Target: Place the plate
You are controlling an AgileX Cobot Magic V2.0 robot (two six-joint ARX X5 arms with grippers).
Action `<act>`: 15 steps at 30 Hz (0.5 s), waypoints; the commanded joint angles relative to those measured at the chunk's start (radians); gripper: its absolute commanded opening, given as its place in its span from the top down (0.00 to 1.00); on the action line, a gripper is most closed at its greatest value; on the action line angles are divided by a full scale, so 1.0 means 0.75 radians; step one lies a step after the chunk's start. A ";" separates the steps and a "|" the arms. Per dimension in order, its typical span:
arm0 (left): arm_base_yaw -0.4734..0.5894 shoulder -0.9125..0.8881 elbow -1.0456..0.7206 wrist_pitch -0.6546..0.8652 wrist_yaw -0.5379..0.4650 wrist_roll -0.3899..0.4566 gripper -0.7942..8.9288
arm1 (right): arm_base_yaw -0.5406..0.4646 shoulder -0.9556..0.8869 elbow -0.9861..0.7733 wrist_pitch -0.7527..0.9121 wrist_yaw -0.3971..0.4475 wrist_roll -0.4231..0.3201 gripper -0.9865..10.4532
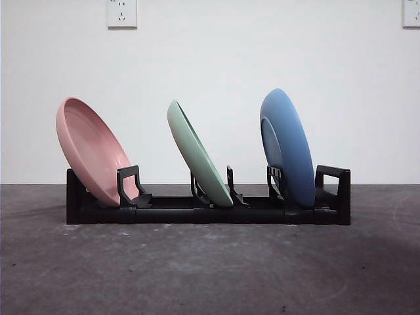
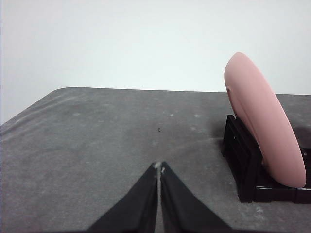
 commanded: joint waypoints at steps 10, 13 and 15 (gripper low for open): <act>0.000 -0.001 -0.010 0.289 0.018 -0.548 0.91 | -0.001 -0.001 -0.001 0.213 -0.102 0.526 0.90; 0.000 -0.001 0.028 0.378 0.018 -0.578 0.91 | -0.001 -0.001 0.038 0.349 -0.132 0.645 0.90; 0.000 -0.001 0.068 0.372 0.041 -0.603 0.91 | -0.001 -0.001 0.114 0.309 -0.141 0.696 0.90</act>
